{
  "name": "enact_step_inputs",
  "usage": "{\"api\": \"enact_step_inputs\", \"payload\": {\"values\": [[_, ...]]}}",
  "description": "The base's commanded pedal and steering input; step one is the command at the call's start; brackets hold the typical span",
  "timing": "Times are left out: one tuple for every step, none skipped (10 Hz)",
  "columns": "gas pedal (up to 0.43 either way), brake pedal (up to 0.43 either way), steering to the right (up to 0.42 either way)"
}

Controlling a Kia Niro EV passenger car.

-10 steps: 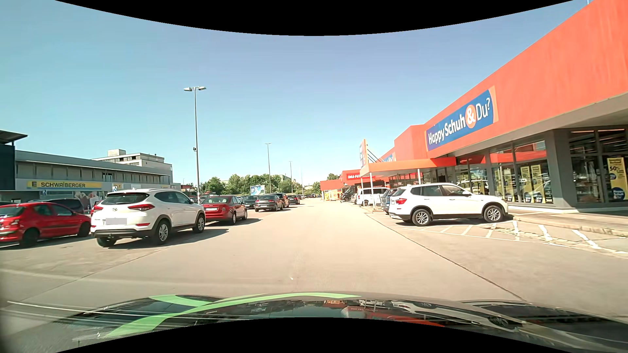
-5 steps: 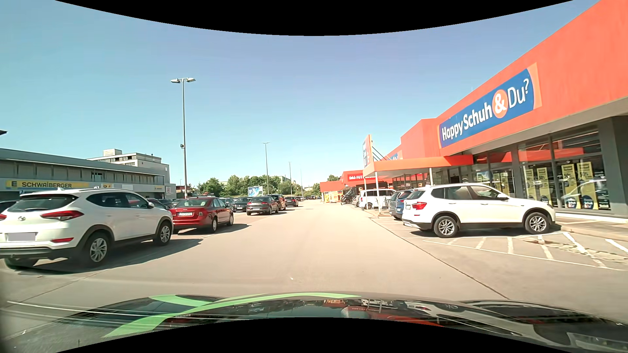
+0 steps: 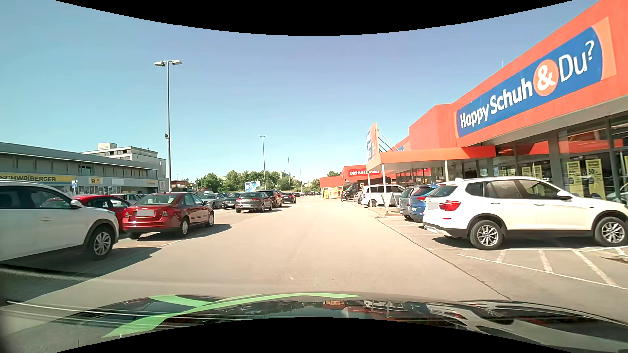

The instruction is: Follow the waypoints while adhering to traffic rules and regulations

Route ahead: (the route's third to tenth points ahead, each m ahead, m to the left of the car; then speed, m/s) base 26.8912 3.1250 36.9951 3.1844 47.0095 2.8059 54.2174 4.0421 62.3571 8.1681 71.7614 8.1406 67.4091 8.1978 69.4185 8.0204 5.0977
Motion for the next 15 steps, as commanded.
{"api": "enact_step_inputs", "payload": {"values": [[0.098,0.000,-0.006],[0.087,0.000,-0.006],[0.079,0.000,-0.006],[0.079,0.000,-0.006],[0.079,0.000,-0.006],[0.079,0.000,-0.006],[0.079,0.000,-0.005],[0.079,0.000,-0.005],[0.067,0.000,-0.005],[0.067,0.000,-0.005],[0.067,0.000,-0.005],[0.067,0.000,-0.006],[0.067,0.000,-0.005],[0.067,0.000,-0.005],[0.067,0.000,-0.005]]}}
